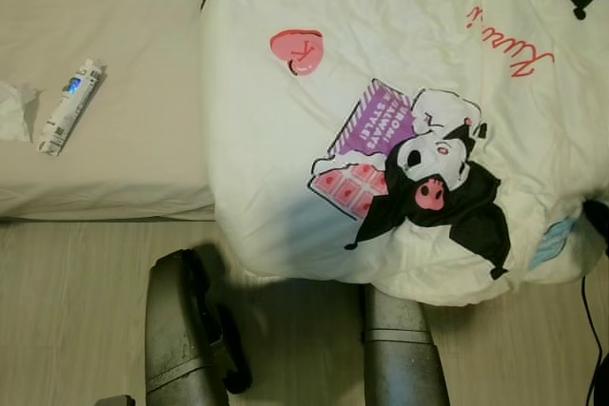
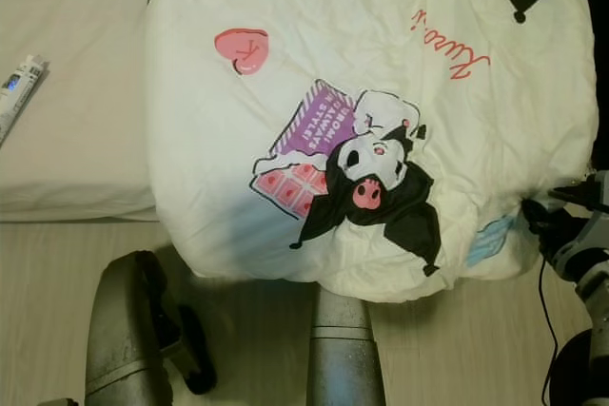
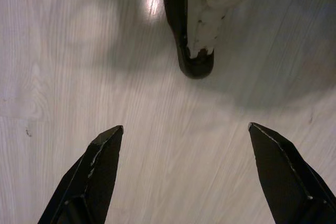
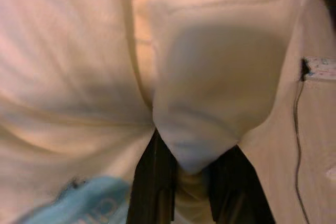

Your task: Clean up the room

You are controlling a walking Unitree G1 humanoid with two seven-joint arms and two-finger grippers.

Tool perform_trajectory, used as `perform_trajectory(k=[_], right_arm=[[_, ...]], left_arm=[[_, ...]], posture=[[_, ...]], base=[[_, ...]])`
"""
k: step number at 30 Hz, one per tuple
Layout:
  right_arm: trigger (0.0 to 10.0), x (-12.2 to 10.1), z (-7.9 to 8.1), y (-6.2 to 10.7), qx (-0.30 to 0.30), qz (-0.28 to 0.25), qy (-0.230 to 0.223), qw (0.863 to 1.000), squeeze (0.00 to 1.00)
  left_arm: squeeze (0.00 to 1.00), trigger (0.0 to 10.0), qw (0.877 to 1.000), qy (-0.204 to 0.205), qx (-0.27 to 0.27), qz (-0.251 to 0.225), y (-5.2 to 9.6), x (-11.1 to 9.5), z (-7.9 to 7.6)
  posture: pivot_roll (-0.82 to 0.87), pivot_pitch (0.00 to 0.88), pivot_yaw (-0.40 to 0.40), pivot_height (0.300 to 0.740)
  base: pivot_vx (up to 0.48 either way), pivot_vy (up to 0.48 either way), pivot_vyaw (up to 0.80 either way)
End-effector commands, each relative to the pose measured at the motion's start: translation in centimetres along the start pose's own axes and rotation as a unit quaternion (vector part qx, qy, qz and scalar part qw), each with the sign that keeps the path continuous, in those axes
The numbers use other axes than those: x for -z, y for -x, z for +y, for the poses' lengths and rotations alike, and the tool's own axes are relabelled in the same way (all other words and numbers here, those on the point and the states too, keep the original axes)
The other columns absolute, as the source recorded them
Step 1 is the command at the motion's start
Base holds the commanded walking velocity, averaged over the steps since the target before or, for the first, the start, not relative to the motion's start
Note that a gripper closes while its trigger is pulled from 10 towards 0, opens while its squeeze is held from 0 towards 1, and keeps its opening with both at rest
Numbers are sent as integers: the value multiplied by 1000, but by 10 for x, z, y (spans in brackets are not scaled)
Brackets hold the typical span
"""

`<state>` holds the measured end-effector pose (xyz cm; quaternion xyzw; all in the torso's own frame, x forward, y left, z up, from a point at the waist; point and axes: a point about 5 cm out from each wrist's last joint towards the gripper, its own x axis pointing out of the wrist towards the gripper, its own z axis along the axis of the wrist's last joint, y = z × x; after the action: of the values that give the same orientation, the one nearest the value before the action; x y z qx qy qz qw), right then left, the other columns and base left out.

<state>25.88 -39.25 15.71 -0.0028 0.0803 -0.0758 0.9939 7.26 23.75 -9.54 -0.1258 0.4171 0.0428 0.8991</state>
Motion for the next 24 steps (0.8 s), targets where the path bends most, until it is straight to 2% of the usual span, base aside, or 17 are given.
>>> perform_trajectory(k=[1, 7, 12, 16, 21, 24], right_arm=[[0, 6, -10, 6, 24, 13, 3, 1000, 0], [0, -5, -13, 0, 49, 18, 24, 998, 0], [0, -14, -27, -2, 108, 56, 66, 990, 0], [0, -27, -48, 5, 170, 94, 103, 976, 0], [0, -32, -58, 11, 198, 113, 105, 968, 0], [0, -21, -64, 18, 218, 159, 98, 958, 0]], left_arm=[[0, 10000, 999, 13, -11, 39, 11, 22, 3], [0, 10000, 999, 19, -13, 32, 5, 16, 0], [0, 10000, 999, 28, -17, 26, -2, 10, -5], [0, 10000, 999, 36, -17, 24, -6, 7, -11], [0, 10000, 999, 39, -17, 30, -6, 10, -14], [0, 10000, 998, 40, -18, 40, -5, 16, -15]], posture=[[-215, 444, 45, 535], [-234, 409, 25, 535], [-256, 376, 2, 535], [-265, 364, -9, 535], [-280, 354, -16, 535], [-283, 351, -22, 535]], base=[[0, 0, 0], [0, 0, 0], [0, 0, 0], [0, 0, 0], [0, 0, 0], [0, 0, 0]])
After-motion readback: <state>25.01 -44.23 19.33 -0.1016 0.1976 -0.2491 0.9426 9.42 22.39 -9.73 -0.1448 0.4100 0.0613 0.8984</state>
